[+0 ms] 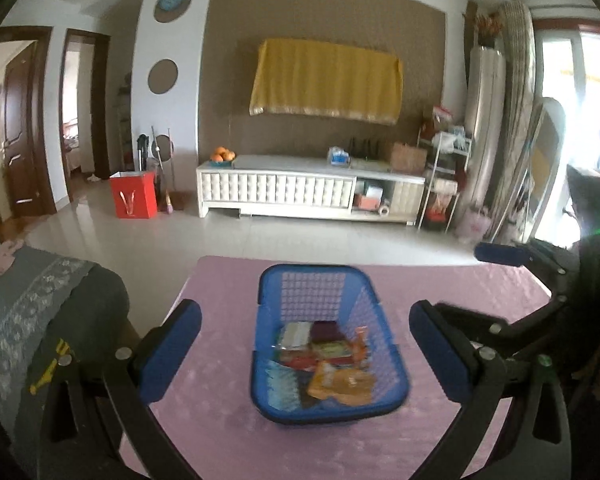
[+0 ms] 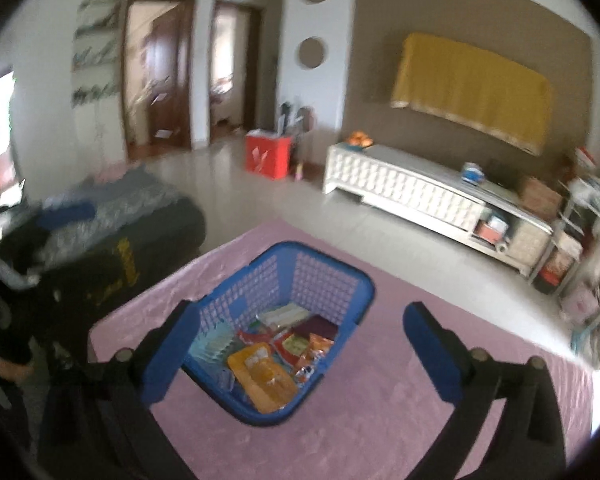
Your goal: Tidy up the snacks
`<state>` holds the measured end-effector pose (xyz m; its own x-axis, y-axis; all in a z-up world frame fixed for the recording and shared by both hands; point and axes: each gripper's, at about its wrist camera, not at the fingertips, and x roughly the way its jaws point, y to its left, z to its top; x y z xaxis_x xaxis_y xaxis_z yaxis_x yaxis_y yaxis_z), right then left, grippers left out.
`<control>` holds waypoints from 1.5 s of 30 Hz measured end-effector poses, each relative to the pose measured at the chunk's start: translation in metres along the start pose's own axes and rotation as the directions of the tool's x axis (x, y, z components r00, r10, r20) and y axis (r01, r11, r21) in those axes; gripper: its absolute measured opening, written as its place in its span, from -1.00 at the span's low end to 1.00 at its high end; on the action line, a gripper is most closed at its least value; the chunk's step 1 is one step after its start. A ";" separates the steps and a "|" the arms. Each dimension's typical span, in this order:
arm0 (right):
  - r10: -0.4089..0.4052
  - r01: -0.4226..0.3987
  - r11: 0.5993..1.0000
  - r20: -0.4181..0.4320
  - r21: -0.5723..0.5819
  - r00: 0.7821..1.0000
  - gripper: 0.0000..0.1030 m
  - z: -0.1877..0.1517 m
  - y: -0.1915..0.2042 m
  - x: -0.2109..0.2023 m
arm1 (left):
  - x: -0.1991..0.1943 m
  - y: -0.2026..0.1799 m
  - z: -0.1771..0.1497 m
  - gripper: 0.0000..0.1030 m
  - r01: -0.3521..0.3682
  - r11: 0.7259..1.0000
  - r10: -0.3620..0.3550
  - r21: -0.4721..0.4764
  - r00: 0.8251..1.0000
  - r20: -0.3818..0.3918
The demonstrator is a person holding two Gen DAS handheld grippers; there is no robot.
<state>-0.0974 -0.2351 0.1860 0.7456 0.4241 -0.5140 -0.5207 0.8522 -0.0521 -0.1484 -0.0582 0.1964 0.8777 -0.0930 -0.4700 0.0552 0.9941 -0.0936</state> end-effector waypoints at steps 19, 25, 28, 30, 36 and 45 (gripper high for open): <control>-0.200 0.185 0.969 0.080 0.161 0.977 0.99 -0.042 0.002 -0.130 | -0.090 -0.085 -0.029 1.00 0.016 0.999 -0.020 0.046 0.996 0.088; -0.243 0.225 0.958 0.086 0.177 0.966 0.99 -0.054 0.009 -0.148 | -0.110 -0.100 -0.036 1.00 0.029 0.996 -0.038 0.081 0.993 0.109; -0.241 0.223 0.957 0.078 0.186 0.967 1.00 -0.057 0.010 -0.150 | -0.117 -0.106 -0.039 1.00 0.041 0.995 -0.052 0.093 0.992 0.114; -0.243 0.224 0.956 0.079 0.190 0.967 1.00 -0.060 0.011 -0.153 | -0.119 -0.110 -0.040 1.00 0.042 0.994 -0.053 0.105 0.992 0.111; -0.245 0.225 0.956 0.087 0.188 0.966 0.99 -0.067 0.015 -0.157 | -0.127 -0.115 -0.046 1.00 0.046 0.993 -0.059 0.108 0.991 0.116; -0.232 0.211 0.956 0.086 0.202 0.969 0.99 -0.079 0.022 -0.163 | -0.135 -0.113 -0.050 1.00 0.055 0.994 -0.065 0.096 0.992 0.111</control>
<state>-0.2639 -0.3095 0.2011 0.8789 0.2396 -0.4125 -0.2566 0.9664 0.0146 -0.2968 -0.1605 0.2260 0.9195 -0.1508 -0.3629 0.1484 0.9883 -0.0348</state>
